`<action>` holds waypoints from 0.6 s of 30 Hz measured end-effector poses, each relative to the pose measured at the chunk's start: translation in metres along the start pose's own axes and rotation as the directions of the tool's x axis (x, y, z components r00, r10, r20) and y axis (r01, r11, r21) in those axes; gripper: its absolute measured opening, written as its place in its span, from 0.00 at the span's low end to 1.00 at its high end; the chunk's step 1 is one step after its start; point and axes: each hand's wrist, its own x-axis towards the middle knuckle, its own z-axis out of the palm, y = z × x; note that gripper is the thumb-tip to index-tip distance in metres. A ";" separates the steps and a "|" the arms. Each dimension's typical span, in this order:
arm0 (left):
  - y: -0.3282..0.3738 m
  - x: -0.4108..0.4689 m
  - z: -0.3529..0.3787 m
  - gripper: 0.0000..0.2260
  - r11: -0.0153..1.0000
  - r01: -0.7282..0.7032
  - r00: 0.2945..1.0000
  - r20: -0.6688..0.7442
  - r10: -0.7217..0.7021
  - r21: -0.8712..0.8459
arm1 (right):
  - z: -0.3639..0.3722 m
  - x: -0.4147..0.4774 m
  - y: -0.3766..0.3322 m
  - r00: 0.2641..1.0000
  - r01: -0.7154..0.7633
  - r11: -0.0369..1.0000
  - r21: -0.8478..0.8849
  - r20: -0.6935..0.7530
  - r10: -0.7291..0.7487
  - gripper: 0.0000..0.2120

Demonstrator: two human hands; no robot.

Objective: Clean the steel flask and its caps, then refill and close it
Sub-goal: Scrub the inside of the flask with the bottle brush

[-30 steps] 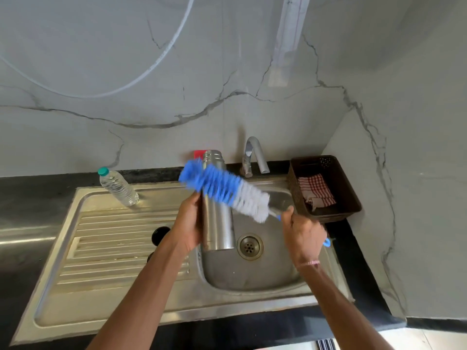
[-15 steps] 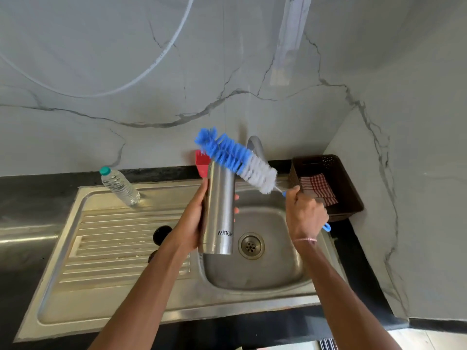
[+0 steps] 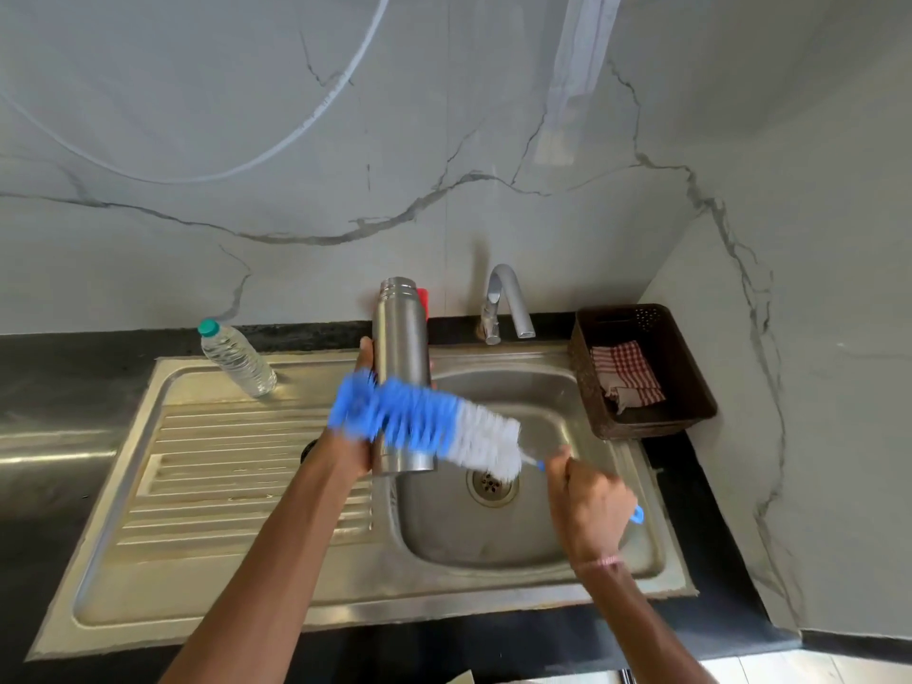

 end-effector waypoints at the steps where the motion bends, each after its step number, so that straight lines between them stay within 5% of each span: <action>1: 0.001 0.002 0.001 0.13 0.992 -0.023 0.982 0.181 0.045 -0.123 | 0.005 0.017 -0.002 1.000 -0.005 1.000 -0.031 -0.031 0.004 0.27; 5: 0.012 -0.001 0.007 0.31 0.938 -0.154 0.927 0.282 0.246 -0.311 | 0.024 0.068 -0.011 0.979 -0.193 0.980 -0.041 -0.081 0.189 0.28; 8: 0.014 -0.003 0.017 0.32 0.927 -0.145 0.885 0.374 0.278 -0.346 | 0.024 0.071 -0.019 0.976 -0.210 0.977 -0.046 -0.075 0.206 0.27; 13: 0.017 -0.003 0.003 0.19 0.918 -0.198 0.941 0.196 0.276 -0.343 | 0.006 0.001 -0.010 0.996 -0.061 0.998 0.003 0.065 0.061 0.29; 18: 0.030 -0.078 0.002 0.20 0.868 -0.179 0.984 -0.071 0.166 -0.463 | -0.010 -0.024 -0.002 0.999 0.019 0.999 0.040 0.037 -0.021 0.29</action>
